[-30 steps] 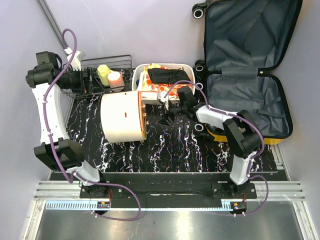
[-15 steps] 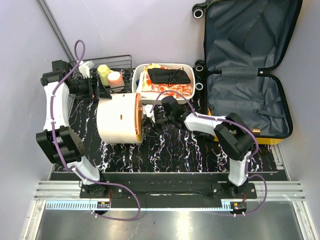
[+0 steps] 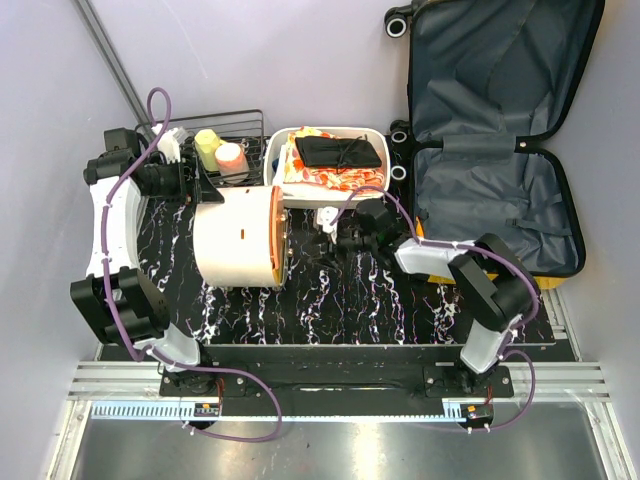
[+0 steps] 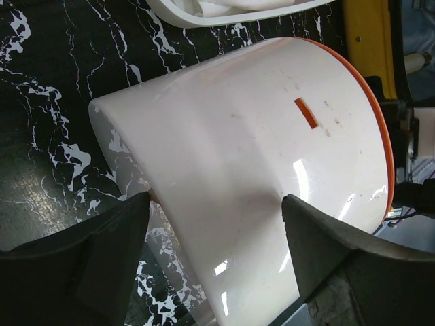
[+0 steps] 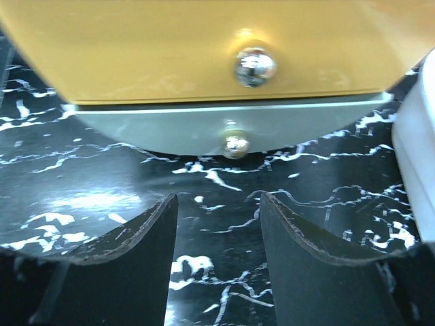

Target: Open, take out, and arrange the luggage

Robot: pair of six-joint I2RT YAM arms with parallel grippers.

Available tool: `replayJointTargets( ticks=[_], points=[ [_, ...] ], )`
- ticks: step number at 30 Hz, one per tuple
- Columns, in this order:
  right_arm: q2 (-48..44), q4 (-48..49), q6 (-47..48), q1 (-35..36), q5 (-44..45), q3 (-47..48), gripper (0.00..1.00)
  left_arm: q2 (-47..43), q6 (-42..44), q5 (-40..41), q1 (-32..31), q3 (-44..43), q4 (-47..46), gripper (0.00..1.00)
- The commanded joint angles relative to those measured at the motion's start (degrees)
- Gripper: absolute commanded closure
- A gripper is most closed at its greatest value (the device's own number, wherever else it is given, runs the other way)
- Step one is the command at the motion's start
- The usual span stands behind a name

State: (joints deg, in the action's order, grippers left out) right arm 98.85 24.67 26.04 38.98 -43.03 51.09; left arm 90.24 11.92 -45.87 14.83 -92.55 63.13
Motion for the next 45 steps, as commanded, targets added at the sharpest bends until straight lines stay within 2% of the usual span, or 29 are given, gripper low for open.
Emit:
replayJointTargets(
  ticks=[1, 5, 7, 18, 23, 28, 32, 34, 45],
  points=[
    [6.95, 6.01, -0.12, -1.98, -0.56, 6.03, 0.41, -0.85, -1.55, -1.59, -0.85, 0.44, -3.1, 0.19],
    [11.53, 6.18, -0.37, -1.89, -4.16, 11.65, 0.45, -0.85, -2.34, -1.42, -0.86, 0.8, -4.33, 0.19],
    [13.99, 3.04, -0.21, -1.8, -6.36, 15.33, 0.47, -1.11, -2.25, -1.51, -0.86, 1.41, -4.68, 0.19],
    [20.07, -5.15, -2.14, -1.63, -11.38, 23.88, 0.45, 0.29, -2.43, -2.12, -0.86, 1.15, -5.04, 0.19],
    [20.33, -8.06, -11.52, -2.15, -13.4, 26.52, 0.43, 0.99, -2.43, -2.12, -0.86, 0.53, -5.04, 0.19],
    [22.34, -2.61, -29.78, -2.77, -14.37, 26.34, 0.41, 1.17, -1.91, -2.47, -0.86, 0.97, -5.04, 0.19],
    [25.07, 1.95, -37.89, -3.21, -13.58, 26.87, 0.41, 1.17, -1.46, -2.74, -0.86, 1.76, -5.04, 0.2],
    [25.95, 2.93, -40.27, -3.56, -12.62, 26.87, 0.41, 1.08, -1.38, -3.09, -0.85, 2.11, -4.95, 0.2],
    [27.28, 1.61, -40.11, -4.7, -11.99, 26.43, 0.43, 2.22, -1.38, -3.97, -0.85, 2.29, -5.04, 0.2]
  ],
)
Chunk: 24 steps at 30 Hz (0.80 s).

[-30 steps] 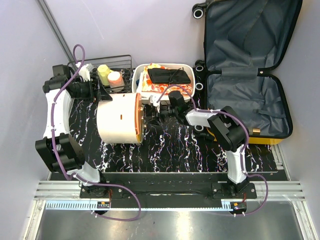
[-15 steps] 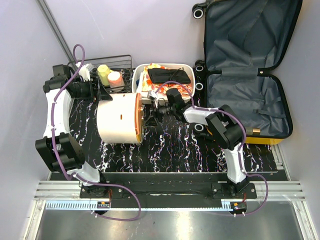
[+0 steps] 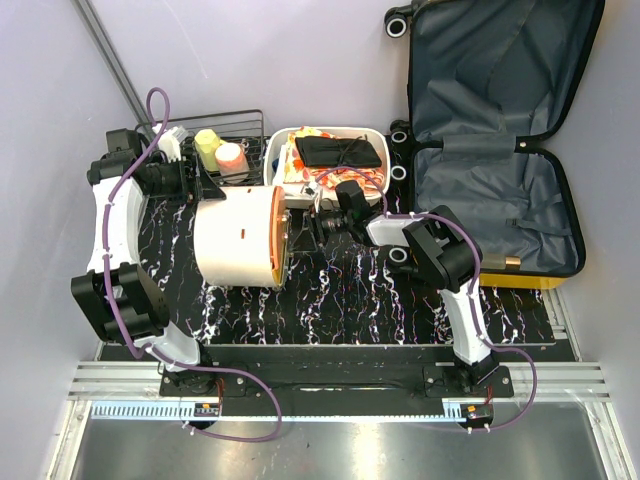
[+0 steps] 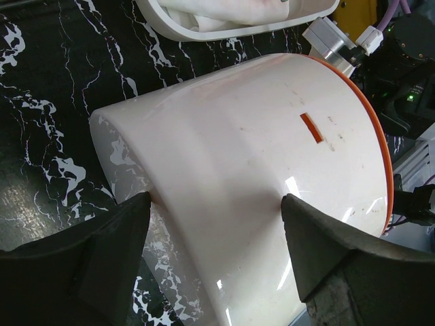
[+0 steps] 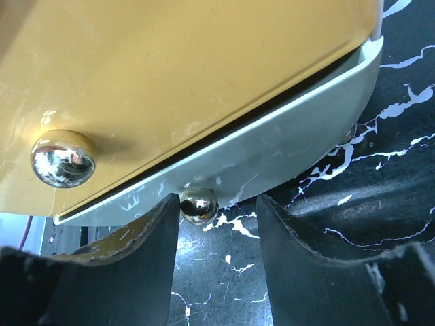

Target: Open, take out, and arrange the luggage

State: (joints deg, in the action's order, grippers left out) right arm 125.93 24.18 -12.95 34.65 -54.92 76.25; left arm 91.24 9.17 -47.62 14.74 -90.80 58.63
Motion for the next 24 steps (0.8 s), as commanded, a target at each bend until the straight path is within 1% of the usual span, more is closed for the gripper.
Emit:
replayJointTargets(
  ticks=[1, 5, 8, 10, 12, 15, 16, 20, 22, 23, 24],
  points=[
    [0.46, 2.18, -1.37, -0.38, -0.28, 1.27, 0.43, 1.22, 1.46, -2.13, -0.77, 0.54, -0.45, 0.2],
    [1.16, 2.18, -1.81, -0.38, -0.98, 1.62, 0.43, 1.13, 1.38, -2.22, -0.77, 1.15, -0.71, 0.2],
    [1.6, 1.74, -2.17, -0.38, -0.55, 1.8, 0.41, 0.96, 1.12, -2.22, -0.86, 1.59, -1.15, 0.2],
    [1.6, 1.74, -2.17, -0.29, 0.24, 1.71, 0.37, 1.04, 1.03, -2.48, -0.77, 1.77, -1.15, 0.2],
    [1.69, 1.74, -2.25, -0.38, 0.42, 1.8, 0.37, 1.13, 0.85, -2.48, -0.77, 1.68, -1.33, 0.2],
    [1.69, 2.27, -2.43, -0.29, 0.16, 1.89, 0.45, 1.22, 0.59, -2.31, -0.77, 1.6, -1.68, 0.2],
    [1.78, 2.53, -2.69, -0.38, 0.16, 1.8, 0.5, 1.22, 0.67, -2.22, -0.77, 1.51, -1.77, 0.2],
    [1.25, 2.53, -2.96, -0.38, -0.63, 1.45, 0.53, 1.39, 0.5, -2.04, -0.77, 1.51, -1.85, 0.2],
    [0.64, 2.45, -2.87, -0.38, -1.07, 0.66, 0.58, 1.48, 0.41, -1.87, -0.68, 1.33, -1.85, 0.2],
    [0.02, 2.45, -2.7, -0.46, -1.24, 0.4, 0.64, 1.57, 0.41, -1.52, -0.77, 1.24, -1.94, 0.2],
    [-0.24, 2.36, -2.69, -0.55, -1.33, -0.3, 0.67, 1.57, 0.59, -1.34, -0.68, 1.24, -1.85, 0.2]
  ],
)
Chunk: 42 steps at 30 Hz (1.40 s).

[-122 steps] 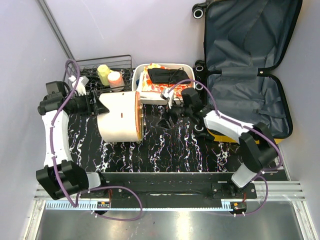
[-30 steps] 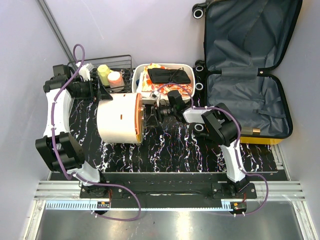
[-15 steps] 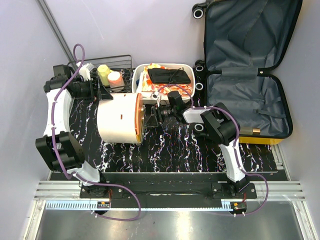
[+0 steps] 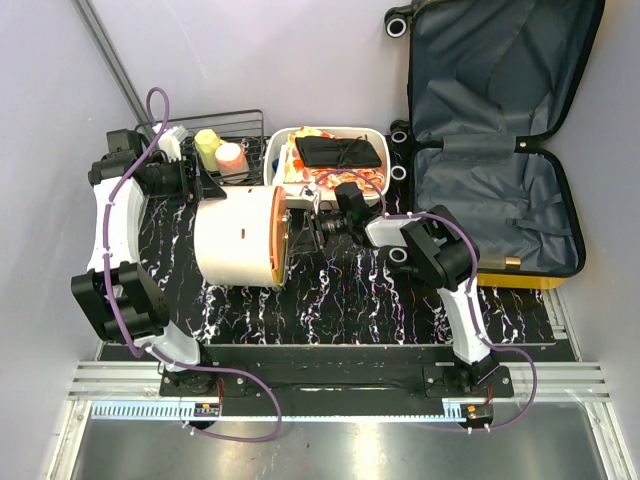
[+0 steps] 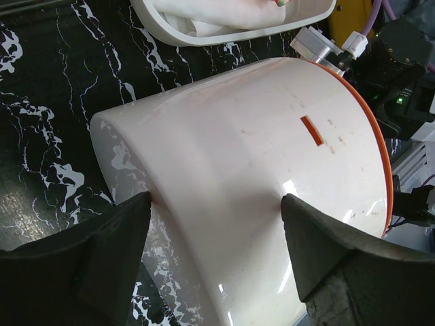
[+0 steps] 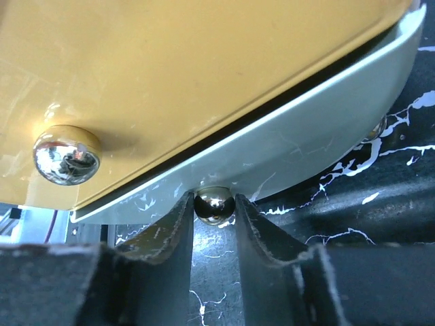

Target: Open, take out, and arrange the luggage

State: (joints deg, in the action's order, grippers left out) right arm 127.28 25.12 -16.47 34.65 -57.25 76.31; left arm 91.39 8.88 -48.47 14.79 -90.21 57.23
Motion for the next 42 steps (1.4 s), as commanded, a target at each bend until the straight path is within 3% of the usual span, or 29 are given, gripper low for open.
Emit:
replayJointTargets(
  ticks=[1, 4, 19, 22, 23, 24, 29, 31, 34, 38, 42],
  points=[
    [-1.95, 1.16, 1.0, -0.64, 0.92, -0.72, 0.7, 1.5, 0.96, -0.31, -0.72, 0.48, -0.54, 0.2],
    [-3.27, -0.33, 1.96, -1.52, 0.74, -2.39, 0.77, 1.68, 1.05, 0.74, -0.81, 0.3, -0.54, 0.2],
    [-13.11, -13.6, 13.65, -9.78, -0.4, -11.27, 0.79, 2.47, 1.22, 2.41, -0.55, -0.93, -0.54, 0.2],
    [-14.17, -15.37, 14.71, -10.13, -0.05, -11.71, 0.51, 2.82, 0.7, 2.59, -0.46, -2.15, -0.54, 0.19],
    [-14.6, -15.63, 14.45, -10.31, 0.04, -11.1, 0.35, 2.91, 0.78, 2.68, -0.46, -2.59, -0.46, 0.17],
    [-15.13, -16.33, 14.19, -10.4, 0.21, -10.66, 0.32, 2.91, 0.61, 2.76, -0.46, -3.38, -0.54, 0.16],
    [-21.7, -23.0, 15.84, -14.95, 0.3, -6.89, 0.24, 2.56, 1.92, 4.61, 0.33, -7.69, 1.12, 0.13],
    [-24.35, -31.08, 18.38, -18.56, 1.0, -5.04, 0.22, 2.3, 2.45, 5.48, 1.29, -10.58, 1.91, 0.13],
    [-29.01, -39.34, 20.51, -23.82, 5.82, -1.53, 0.21, 1.95, 3.41, 5.49, 2.18, -14.09, 2.09, 0.12],
    [-29.73, -51.99, 25.59, -29.11, 19.85, 4.7, 0.22, 1.86, 5.26, 6.89, 2.0, -17.18, 1.74, 0.11],
    [-29.9, -61.23, 27.37, -34.29, 24.91, 4.99, 0.28, 2.21, 4.21, 7.34, 2.0, -17.98, 0.95, 0.11]
  ],
)
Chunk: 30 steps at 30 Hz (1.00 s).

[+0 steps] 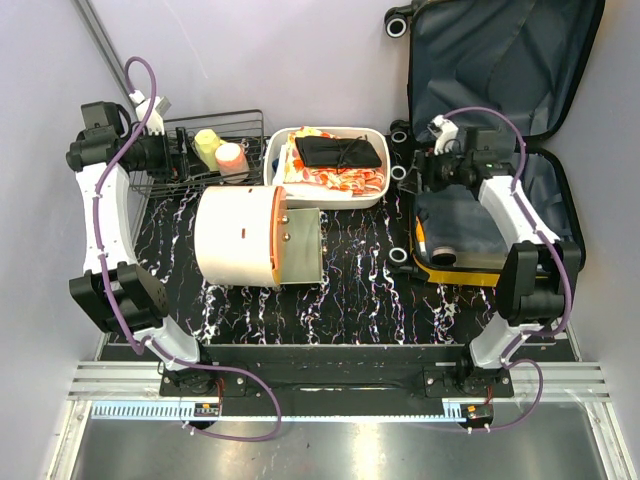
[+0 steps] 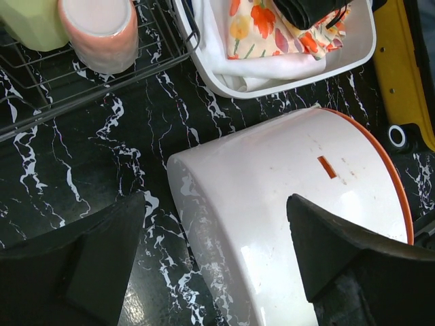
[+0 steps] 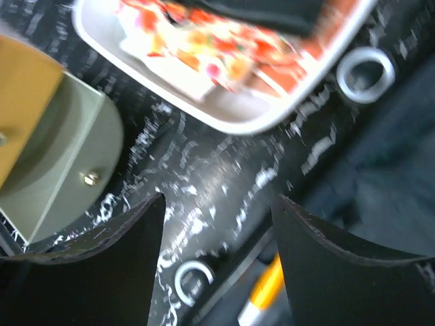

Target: Open, take out, and arrange the luggage

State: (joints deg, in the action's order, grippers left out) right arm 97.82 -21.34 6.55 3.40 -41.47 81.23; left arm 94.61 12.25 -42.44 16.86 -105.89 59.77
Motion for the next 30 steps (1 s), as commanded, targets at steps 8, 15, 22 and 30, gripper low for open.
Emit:
replayJointTargets(
  ticks=[8, 15, 22, 30],
  points=[
    [-1.5, -19.44, 6.82, -6.91, 8.7, -6.34, 0.48, -0.92, -0.91, 1.12, -0.17, -1.43, -2.55, 0.11],
    [3.95, -18.48, 4.88, -6.91, 9.13, -6.09, 0.53, -0.39, -1.62, 1.13, -0.16, -1.87, -2.73, 0.12],
    [9.83, -16.37, 4.7, -6.91, 8.25, -4.59, 0.55, -1.09, -2.4, 1.12, -0.16, 0.06, -3.43, 0.12],
    [5.9, -18.81, 6.11, -8.14, 8.16, -3.89, 0.87, -1.62, -3.11, 1.04, -0.08, 0.95, -3.61, 0.12]
  ],
)
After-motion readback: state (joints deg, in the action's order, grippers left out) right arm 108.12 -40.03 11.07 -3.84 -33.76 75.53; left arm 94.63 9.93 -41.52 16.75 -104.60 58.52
